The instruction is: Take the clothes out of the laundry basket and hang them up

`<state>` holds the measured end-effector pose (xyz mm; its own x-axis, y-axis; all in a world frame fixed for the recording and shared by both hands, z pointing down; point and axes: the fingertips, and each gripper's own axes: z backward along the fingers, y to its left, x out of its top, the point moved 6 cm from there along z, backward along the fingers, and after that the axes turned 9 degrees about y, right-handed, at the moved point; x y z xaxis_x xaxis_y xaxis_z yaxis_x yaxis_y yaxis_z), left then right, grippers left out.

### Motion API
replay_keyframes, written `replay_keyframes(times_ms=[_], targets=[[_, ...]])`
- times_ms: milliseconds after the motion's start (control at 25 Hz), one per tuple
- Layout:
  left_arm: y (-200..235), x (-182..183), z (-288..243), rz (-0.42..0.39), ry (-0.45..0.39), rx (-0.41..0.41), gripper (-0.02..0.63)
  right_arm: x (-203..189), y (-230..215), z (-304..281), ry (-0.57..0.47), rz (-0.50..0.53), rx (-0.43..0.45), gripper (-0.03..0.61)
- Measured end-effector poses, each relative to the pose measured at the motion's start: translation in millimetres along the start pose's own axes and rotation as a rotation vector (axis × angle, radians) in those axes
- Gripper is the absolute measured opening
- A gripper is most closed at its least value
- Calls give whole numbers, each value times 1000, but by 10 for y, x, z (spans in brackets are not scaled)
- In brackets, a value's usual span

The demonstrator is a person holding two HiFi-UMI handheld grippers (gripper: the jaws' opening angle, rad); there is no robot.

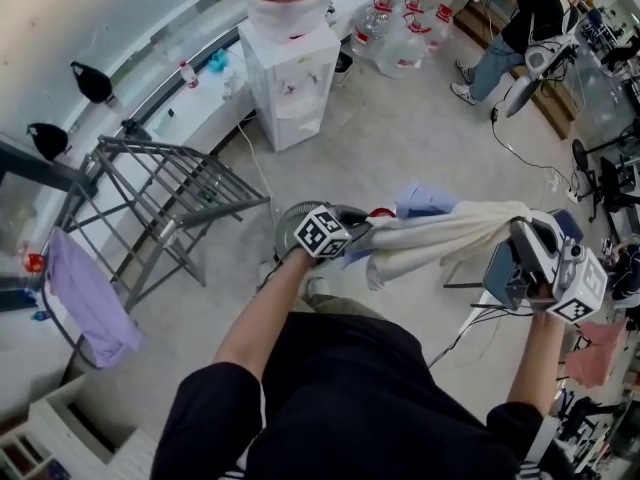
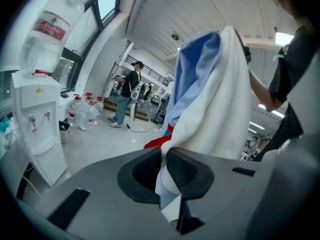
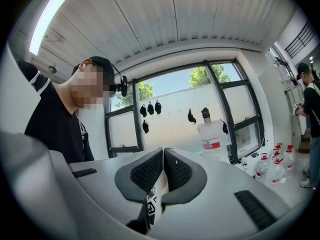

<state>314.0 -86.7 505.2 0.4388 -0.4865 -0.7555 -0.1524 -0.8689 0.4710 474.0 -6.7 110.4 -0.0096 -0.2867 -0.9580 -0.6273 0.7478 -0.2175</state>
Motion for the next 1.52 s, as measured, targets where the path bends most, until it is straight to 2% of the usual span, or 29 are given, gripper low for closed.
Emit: replay_keyframes(times_ms=[80,200,440,600,760,880,1000,1160,1280,1360,1520], targets=[[-20,-10,253,70,-96,10,20,-129,-114,112,-10,-34,-26,3],[-73,44,783,165,-301,40,15,-408,-301,227,3,-89,-48,3],[-387,251,1877,161,-602,293,14,-1027,-613,281,-12,-202,-18,3],[-725,517,2614,119,-790,471,14,-1403,-672,123,-18,-230,78,3],[-1123,737,3246,59,-938,608,14,-1768,-463,-160,6,-215,273,3],[-1356,861,3640,11,-1010,660,14,-2093,-239,-508,35,-244,412,3],[-1531,878,3980,-6,-1076,652,14,-2426,86,-957,64,-273,534,5],[-1714,767,4322,-41,-1098,686,14,-2849,599,-1523,214,-182,702,11],[-1798,598,4549,-31,-1066,736,14,-3112,829,-1775,382,-121,822,147],[-1836,495,4689,-19,-1053,738,14,-3182,850,-1870,448,-98,844,170],[-1973,305,4931,-22,-1077,733,14,-3271,640,-2063,573,-32,824,206]])
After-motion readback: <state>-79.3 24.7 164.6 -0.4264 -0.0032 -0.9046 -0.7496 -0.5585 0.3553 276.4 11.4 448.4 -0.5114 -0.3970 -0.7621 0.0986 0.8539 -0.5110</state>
